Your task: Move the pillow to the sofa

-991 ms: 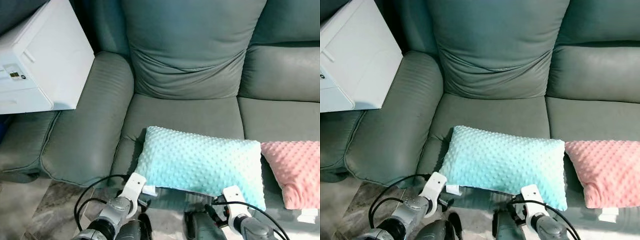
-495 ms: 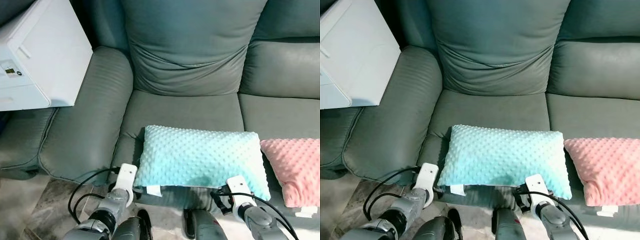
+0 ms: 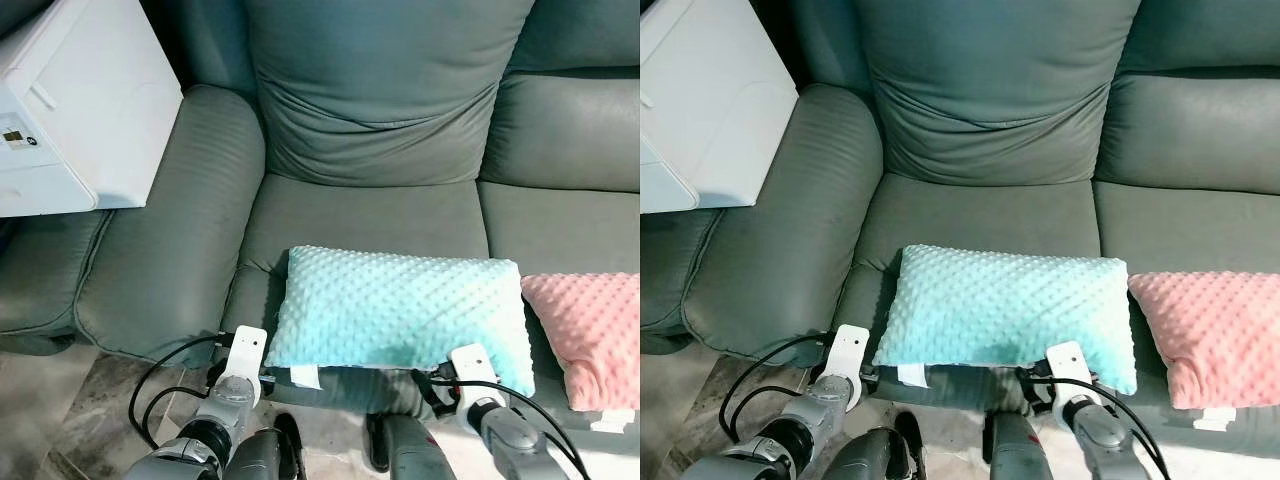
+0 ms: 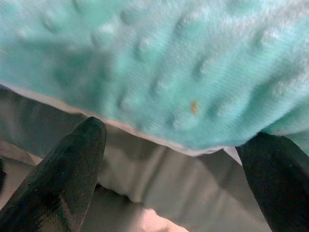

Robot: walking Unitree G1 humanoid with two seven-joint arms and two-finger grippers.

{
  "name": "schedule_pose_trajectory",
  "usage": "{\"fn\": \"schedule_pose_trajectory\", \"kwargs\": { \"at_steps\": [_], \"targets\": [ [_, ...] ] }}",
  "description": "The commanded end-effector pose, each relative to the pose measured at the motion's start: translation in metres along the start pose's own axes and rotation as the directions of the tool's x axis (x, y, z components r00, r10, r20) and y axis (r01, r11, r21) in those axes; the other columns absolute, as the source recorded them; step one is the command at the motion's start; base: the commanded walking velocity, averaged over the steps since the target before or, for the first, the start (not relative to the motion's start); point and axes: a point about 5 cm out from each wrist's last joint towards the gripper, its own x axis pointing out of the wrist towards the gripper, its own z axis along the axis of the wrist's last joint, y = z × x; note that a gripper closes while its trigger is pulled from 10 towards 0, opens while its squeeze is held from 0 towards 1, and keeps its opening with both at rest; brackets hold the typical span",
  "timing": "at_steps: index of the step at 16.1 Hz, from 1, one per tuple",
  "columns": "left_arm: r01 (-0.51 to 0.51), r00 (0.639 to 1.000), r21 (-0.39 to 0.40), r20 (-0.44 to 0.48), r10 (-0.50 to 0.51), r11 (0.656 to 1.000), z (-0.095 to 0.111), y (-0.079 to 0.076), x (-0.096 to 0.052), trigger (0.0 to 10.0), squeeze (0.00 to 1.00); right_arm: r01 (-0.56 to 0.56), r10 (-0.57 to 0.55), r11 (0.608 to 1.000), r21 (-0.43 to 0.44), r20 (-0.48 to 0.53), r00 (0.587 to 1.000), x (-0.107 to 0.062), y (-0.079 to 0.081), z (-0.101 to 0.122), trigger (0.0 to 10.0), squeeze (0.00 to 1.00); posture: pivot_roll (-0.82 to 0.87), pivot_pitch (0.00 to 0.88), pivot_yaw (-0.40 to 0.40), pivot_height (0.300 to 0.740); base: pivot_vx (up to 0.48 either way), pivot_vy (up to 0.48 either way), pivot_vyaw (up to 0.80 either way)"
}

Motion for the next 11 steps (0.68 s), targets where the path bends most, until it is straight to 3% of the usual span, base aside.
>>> {"fn": "schedule_pose_trajectory", "kwargs": {
  "at_steps": [1, 11],
  "targets": [
    [-0.028, 0.999, 0.005, -0.042, 0.028, 1.000, -0.013, 0.004, 0.000, 10.0, 0.00, -0.022, 0.022, 0.999, 0.030, 0.000, 1.000, -0.001, 0.007, -0.005, 10.0, 0.00, -0.19, 0.338, 0.114, 0.740, 0.000, 0.000, 0.00],
    [-0.071, 0.997, -0.036, 0.004, 0.071, 0.997, -0.004, 0.008, 0.000, 10.0, 0.00, -0.030, 0.021, 0.997, 0.073, 0.120, 0.993, 0.013, 0.018, 0.019, 10.0, 0.00, -0.18, 0.337, 0.114, 0.740, 0.000, 0.000, 0.00]
  ]
}}
